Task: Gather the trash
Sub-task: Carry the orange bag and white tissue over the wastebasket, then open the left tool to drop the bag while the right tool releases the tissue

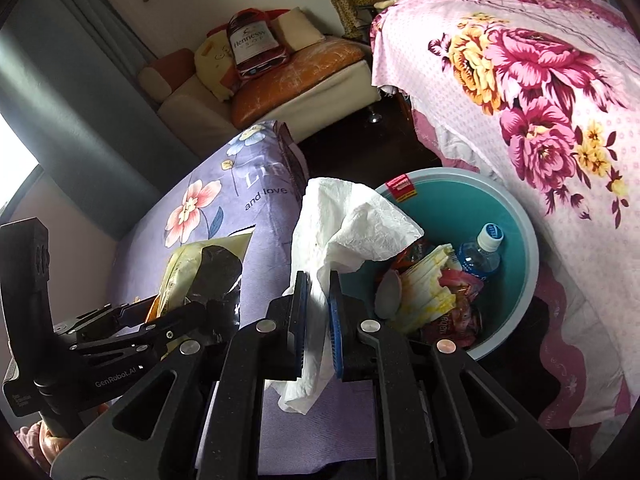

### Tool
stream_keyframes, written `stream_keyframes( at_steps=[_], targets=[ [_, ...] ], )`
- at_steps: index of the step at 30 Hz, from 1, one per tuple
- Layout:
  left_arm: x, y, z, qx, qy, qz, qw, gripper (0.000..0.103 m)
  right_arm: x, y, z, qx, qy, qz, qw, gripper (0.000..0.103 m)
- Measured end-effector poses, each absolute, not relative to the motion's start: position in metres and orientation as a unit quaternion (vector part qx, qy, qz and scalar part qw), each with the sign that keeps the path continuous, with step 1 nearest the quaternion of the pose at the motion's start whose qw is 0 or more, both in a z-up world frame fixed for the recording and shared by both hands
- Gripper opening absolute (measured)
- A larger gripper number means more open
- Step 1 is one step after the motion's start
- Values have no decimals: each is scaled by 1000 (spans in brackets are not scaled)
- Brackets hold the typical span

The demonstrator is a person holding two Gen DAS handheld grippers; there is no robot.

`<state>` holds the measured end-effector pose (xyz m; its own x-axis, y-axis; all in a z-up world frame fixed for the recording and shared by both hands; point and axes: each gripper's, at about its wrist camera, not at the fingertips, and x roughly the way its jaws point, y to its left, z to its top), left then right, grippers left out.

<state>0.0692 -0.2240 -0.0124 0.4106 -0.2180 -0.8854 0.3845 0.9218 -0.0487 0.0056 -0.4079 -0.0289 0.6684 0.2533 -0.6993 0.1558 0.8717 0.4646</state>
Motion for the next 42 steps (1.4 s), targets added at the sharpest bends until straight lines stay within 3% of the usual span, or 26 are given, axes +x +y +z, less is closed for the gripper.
stream_keyframes(
  at_steps=[17, 34, 37, 42],
  targets=[
    [84, -319, -36, 115, 526, -227, 812, 56, -24, -495, -52, 287, 399, -49, 870, 11],
    [117, -328, -51, 89, 535, -232, 807, 58, 2, -501, -45, 263, 413, -69, 869, 12],
    [123, -327, -52, 86, 536, -233, 807, 64, 6, -504, -44, 262, 413, -76, 869, 12],
    [130, -320, -55, 69, 539, -228, 808, 89, 13, -504, -44, 258, 418, -80, 868, 12]
  ],
)
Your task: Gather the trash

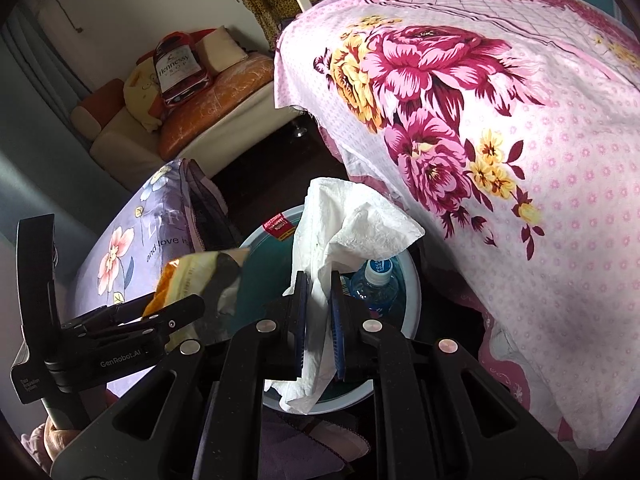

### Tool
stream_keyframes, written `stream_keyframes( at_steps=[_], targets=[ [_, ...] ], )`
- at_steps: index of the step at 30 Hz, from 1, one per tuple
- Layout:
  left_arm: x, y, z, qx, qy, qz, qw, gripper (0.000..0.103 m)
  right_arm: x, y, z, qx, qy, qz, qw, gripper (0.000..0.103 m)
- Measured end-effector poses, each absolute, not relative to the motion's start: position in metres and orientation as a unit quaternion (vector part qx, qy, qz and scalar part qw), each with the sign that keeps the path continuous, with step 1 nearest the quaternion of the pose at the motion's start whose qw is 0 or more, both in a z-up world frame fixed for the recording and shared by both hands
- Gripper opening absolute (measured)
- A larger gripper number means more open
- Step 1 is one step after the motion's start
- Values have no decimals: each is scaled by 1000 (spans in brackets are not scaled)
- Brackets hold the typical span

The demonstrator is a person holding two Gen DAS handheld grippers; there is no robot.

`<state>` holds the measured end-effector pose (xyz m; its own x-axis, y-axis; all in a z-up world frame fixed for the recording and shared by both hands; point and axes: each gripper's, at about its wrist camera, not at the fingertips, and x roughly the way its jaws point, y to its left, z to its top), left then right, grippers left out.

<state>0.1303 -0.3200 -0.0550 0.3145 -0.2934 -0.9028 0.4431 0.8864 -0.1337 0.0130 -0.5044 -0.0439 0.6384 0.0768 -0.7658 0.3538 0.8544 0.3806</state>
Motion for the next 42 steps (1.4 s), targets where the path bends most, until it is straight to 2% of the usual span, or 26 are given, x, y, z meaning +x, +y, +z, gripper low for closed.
stream_keyframes(
  at_steps=[2, 15, 17, 19, 24, 26, 28, 37, 42],
  targets=[
    [133, -317, -56, 64, 542, -227, 806, 93, 17, -503, -45, 255, 421, -79, 867, 12],
    [133, -290, -48, 78, 523, -199, 825, 93, 41, -486, -54, 240, 444, -70, 861, 13],
    [133, -284, -48, 80, 523, -194, 826, 94, 45, -483, -55, 237, 449, -67, 859, 18],
    [133, -278, -48, 77, 527, -193, 824, 94, 47, -478, -55, 233, 450, -66, 860, 47],
    [130, -264, -48, 57, 537, -191, 820, 94, 47, -468, -51, 219, 453, -68, 861, 61],
    [129, -259, -47, 49, 539, -187, 820, 94, 45, -466, -48, 214, 453, -70, 863, 64],
    [126, -253, -46, 48, 544, -186, 817, 94, 41, -464, -44, 213, 452, -72, 863, 76],
    [105, -228, -32, 64, 538, -172, 823, 94, 22, -447, -34, 202, 460, -71, 862, 92],
    [96, -209, -21, 59, 531, -158, 830, 94, 11, -430, -25, 183, 468, -58, 863, 96]
  ],
)
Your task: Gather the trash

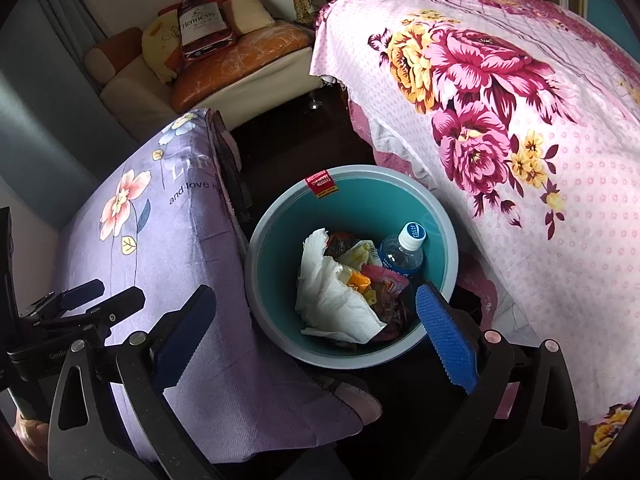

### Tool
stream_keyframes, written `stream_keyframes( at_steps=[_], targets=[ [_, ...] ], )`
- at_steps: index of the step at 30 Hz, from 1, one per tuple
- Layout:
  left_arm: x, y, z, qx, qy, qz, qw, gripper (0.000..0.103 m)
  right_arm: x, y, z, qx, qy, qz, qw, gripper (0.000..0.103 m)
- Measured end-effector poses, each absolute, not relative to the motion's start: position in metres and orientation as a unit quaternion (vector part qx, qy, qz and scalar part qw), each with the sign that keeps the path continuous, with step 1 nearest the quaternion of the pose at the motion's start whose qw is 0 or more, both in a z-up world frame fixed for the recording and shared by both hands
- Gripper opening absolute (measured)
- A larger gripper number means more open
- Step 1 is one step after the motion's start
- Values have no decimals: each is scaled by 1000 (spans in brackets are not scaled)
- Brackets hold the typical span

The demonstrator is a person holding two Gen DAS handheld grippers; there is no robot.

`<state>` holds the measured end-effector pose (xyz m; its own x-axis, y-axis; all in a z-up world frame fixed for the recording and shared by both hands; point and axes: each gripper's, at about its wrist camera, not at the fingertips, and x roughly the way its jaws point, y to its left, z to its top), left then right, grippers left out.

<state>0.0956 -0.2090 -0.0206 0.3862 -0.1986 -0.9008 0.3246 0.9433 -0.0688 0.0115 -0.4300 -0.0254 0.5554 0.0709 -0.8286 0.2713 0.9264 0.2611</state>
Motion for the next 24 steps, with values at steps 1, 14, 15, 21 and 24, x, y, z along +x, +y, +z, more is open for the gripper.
stream_keyframes(
  at_steps=[1, 14, 15, 21, 24],
  targets=[
    [94, -205, -19, 58, 529, -156, 832, 94, 10, -426, -24, 179, 469, -55, 863, 96],
    [62, -158, 3, 39, 508, -149, 847, 99, -19, -362, 12, 82, 462, -48, 882, 96],
    [59, -154, 4, 37, 508, -148, 848, 99, -21, -359, 14, 79, 461, -48, 883, 96],
    [43, -138, 6, 31, 505, -141, 851, 99, -34, -347, 22, 65, 458, -52, 885, 96],
    [36, -133, 6, 31, 503, -138, 852, 99, -37, -341, 22, 59, 460, -52, 884, 96]
  ],
)
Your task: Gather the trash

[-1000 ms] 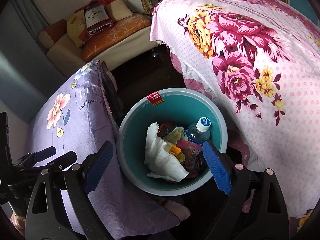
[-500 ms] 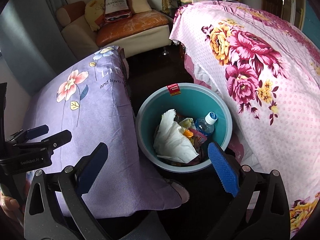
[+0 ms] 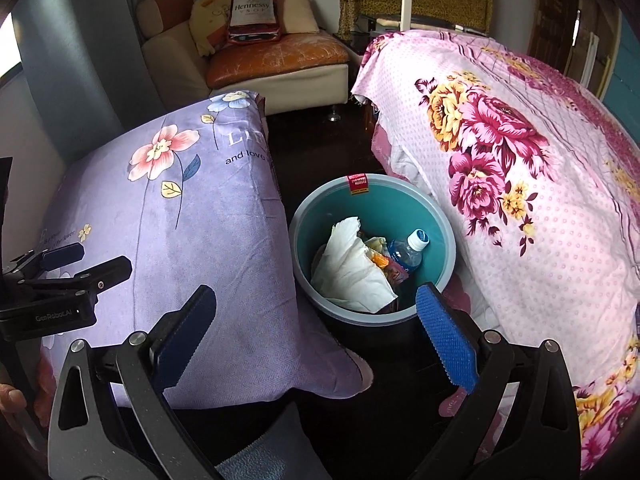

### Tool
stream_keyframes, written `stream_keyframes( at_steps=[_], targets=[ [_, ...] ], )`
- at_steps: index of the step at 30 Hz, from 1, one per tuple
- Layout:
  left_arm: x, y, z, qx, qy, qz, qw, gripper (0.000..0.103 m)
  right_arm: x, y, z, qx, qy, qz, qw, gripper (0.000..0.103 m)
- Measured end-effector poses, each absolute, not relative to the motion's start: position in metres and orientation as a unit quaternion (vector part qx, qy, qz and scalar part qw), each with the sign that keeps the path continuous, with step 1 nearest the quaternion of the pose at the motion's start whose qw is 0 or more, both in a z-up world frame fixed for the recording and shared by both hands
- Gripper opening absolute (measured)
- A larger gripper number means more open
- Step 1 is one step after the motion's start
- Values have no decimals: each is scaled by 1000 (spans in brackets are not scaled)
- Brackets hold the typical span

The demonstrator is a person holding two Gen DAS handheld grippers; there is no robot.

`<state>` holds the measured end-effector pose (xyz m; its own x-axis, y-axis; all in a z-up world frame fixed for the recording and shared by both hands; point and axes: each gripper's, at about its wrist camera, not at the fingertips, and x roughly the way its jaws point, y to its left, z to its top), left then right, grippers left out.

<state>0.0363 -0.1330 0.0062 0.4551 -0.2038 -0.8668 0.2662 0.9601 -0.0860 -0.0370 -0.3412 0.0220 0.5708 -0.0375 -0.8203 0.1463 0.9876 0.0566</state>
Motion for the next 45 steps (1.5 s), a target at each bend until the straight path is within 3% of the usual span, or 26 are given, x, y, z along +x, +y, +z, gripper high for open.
stream_keyframes(
  at_steps=[45],
  targets=[
    [28, -117, 4, 36, 479, -110, 870, 99, -32, -341, -1, 70, 483, -50, 871, 96]
  ],
)
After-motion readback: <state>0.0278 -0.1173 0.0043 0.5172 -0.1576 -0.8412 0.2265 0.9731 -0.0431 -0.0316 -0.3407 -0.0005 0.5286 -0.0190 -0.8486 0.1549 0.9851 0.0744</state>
